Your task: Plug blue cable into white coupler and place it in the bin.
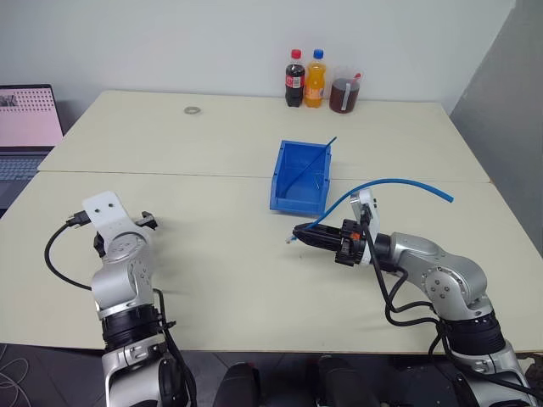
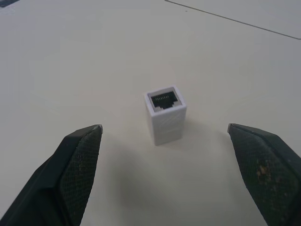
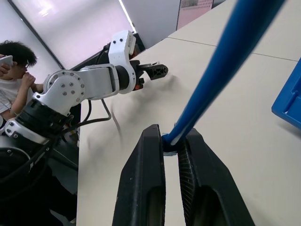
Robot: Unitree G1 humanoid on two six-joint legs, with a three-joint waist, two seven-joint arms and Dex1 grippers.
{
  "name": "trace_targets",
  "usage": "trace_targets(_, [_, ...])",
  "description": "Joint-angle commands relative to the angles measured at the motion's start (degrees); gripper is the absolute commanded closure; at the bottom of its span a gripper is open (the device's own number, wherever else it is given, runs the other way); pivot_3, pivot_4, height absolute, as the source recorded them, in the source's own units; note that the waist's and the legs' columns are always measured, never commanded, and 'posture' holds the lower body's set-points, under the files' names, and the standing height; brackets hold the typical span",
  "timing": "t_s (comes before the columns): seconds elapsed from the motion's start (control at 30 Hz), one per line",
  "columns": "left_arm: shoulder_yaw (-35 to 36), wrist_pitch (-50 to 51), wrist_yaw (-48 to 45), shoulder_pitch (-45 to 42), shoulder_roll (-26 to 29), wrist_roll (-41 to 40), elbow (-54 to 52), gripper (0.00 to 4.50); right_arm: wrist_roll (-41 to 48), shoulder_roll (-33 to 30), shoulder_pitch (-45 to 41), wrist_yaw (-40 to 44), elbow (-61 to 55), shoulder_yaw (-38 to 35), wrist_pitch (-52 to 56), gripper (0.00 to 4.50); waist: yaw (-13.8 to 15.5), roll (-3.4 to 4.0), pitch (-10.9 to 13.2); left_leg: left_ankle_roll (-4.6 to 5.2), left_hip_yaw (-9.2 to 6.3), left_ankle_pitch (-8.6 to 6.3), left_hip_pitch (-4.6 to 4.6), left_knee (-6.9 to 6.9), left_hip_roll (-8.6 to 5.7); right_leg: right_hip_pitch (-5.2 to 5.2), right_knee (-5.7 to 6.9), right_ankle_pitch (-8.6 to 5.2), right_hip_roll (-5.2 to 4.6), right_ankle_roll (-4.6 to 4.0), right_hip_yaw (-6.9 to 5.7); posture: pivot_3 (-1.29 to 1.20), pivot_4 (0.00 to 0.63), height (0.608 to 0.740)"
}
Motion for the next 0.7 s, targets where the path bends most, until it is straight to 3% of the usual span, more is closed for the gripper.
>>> trace_targets(0.03, [0.7, -1.8, -0.1, -2.5, 1.8, 0.1, 1.8, 0.00, 0.2, -0.4, -0.3, 0.4, -2.4, -0.8, -0.6, 4.39, 0.0, 0.00, 0.0, 0.00, 0.00, 0.00, 0.00, 0.00, 0.00, 0.00, 0.00, 0.00, 0.00, 0.00, 0.00, 0.00, 0.150, 0.740])
trace_targets(0.5, [1.8, -3.3, 0.5, -4.3, 1.7, -0.9, 5.3, 0.00, 0.0, -0.3, -0.3, 0.3, -2.3, -0.8, -0.7, 4.39, 0.0, 0.00, 0.0, -0.01, 0.00, 0.00, 0.00, -0.01, 0.01, 0.00, 0.01, 0.02, -0.06, -0.01, -0.01, 0.00, 0.150, 0.740])
trace_targets(0.6, [1.8, -4.1, 0.5, -4.7, 1.9, -0.8, 6.1, 0.45, 0.0, -0.3, -0.3, 0.3, -2.2, -0.8, -0.6, 4.39, 0.0, 0.00, 0.0, -0.01, 0.01, 0.00, 0.00, -0.01, 0.02, 0.00, 0.00, 0.03, -0.06, -0.01, 0.01, 0.00, 0.150, 0.740])
trace_targets(0.7, [2.2, -4.3, 0.6, -5.0, 1.8, -1.3, 6.6, 1.19, -0.1, -0.3, -0.3, 0.4, -2.3, -0.8, -0.5, 4.39, 0.0, 0.00, 0.0, -0.01, 0.00, 0.00, 0.00, -0.01, 0.02, 0.00, 0.01, 0.03, -0.06, -0.01, 0.01, 0.00, 0.150, 0.740])
